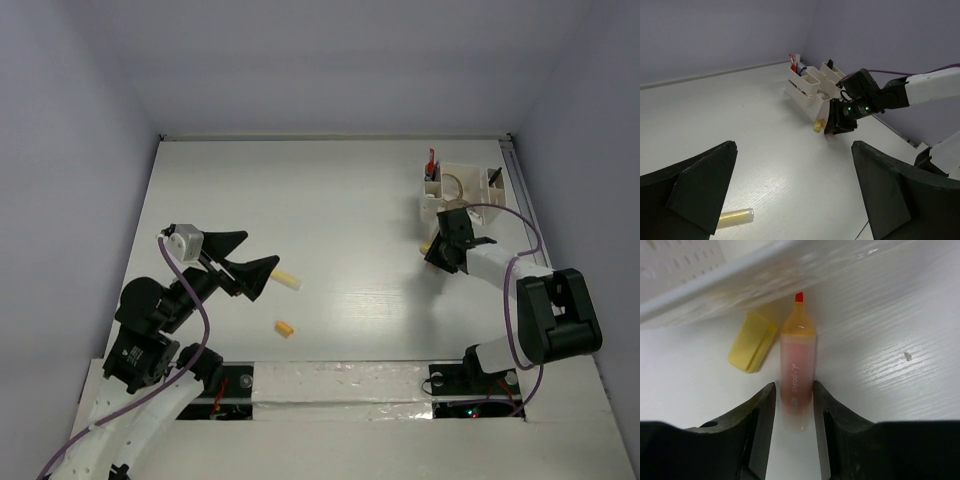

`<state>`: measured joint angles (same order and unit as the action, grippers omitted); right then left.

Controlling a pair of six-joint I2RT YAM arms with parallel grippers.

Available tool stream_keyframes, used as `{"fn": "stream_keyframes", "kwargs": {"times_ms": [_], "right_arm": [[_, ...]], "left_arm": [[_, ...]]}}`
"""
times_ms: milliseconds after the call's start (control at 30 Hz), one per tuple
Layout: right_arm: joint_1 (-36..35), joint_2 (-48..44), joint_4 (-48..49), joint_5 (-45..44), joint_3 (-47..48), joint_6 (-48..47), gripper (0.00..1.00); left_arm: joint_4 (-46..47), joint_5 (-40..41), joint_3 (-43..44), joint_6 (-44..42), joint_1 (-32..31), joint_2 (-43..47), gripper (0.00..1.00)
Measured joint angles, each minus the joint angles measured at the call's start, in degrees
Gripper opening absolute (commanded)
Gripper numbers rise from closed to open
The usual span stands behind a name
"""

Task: Sort the stationery into containers
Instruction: Pick up the pen from the center of the board.

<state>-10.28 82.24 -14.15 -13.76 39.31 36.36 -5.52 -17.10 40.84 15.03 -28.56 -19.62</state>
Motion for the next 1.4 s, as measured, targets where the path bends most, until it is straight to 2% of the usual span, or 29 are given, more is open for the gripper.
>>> {"fn": "stream_keyframes", "kwargs": {"times_ms": [267,600,867,967,1000,1100,1267,1400], "right_arm": [[-4.85,-0.81,-2.21,-0.33,-0.09,0.87,0.34],[-11.47,-10.19,-6.71,3.58,-4.57,2.54,0.32],[-22.84,-5.81,-4.57,6.84,-3.89,4.22,0.33],[-25.05,-4.09,-4.17,6.56,-2.56,4.07,0.41],[-25.66,-3.54,-4.17,6.38,-1.99,3.93,0.48],[-26.88,-1.88,-3.74,5.77,-0.39,2.86,0.55],[-27.32,0.28,-3.19,3.96,1.33,0.46,0.56],[-27.32,3.10,-3.10,1.92,3.74,-1.64,0.48]], "left_arm": [[0.00,0.59,0.00,0.00,-0.24,0.00,0.99],[0.02,1.05,0.00,0.04,-0.24,-0.46,0.99],[0.07,1.05,-0.02,0.92,-0.24,-2.84,0.99],[0.22,1.01,-0.48,1.97,-0.24,-3.58,0.99],[0.33,0.94,-0.79,2.40,-0.24,-3.82,0.99],[0.72,0.68,-1.33,3.78,-0.24,-5.09,0.99],[1.73,0.63,-2.75,6.34,-0.24,-6.88,0.99],[3.32,0.57,-4.46,8.48,-0.24,-7.28,0.99]]}}
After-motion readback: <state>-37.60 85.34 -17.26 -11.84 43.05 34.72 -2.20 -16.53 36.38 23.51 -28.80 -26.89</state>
